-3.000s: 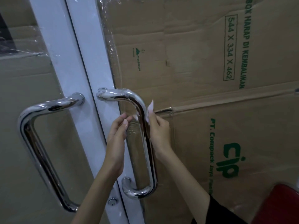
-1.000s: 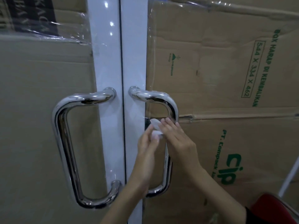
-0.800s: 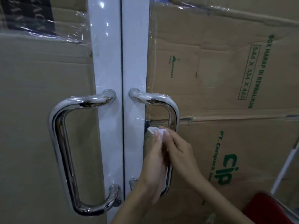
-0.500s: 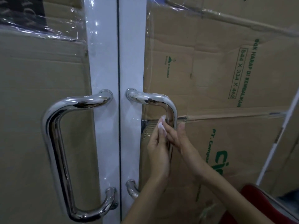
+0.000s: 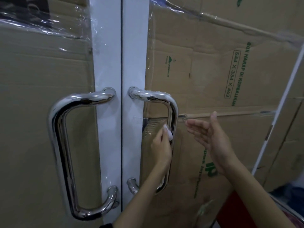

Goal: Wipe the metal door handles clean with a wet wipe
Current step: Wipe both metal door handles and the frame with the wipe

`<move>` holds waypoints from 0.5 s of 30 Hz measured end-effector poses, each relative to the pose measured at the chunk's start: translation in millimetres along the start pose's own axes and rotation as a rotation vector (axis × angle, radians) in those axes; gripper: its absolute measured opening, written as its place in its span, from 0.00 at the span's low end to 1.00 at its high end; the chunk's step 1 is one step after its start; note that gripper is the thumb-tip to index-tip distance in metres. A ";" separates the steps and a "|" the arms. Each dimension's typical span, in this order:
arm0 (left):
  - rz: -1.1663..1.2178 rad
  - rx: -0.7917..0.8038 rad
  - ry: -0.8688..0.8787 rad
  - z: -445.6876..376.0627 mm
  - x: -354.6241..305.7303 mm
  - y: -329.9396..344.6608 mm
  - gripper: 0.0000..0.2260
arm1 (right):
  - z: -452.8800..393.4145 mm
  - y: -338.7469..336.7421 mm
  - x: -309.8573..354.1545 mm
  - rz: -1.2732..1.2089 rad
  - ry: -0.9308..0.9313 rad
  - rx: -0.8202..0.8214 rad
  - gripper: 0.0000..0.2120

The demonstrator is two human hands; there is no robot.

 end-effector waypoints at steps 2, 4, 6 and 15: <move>0.090 0.040 0.057 -8.3 -22.4 2.6 0.18 | 1.6 4.3 0.7 -0.001 0.008 0.002 0.34; 0.180 0.044 0.112 -14.7 -42.1 11.8 0.17 | 2.0 9.9 3.3 0.003 0.001 0.005 0.33; 0.117 0.002 0.128 -12.3 -43.4 15.9 0.17 | 1.9 13.8 7.0 0.014 -0.016 -0.002 0.32; -0.098 0.204 0.174 10.2 -45.8 -39.1 0.11 | 3.6 39.0 22.9 0.088 -0.186 0.071 0.09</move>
Point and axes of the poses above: each hand's wrist, its own z-axis away from the middle knuckle, its own y-axis out of the palm, x = y × z, the point moved 5 cm from there along -z, towards the middle knuckle, and after that the axes turned 11 degrees about x, right-handed, at the moved point
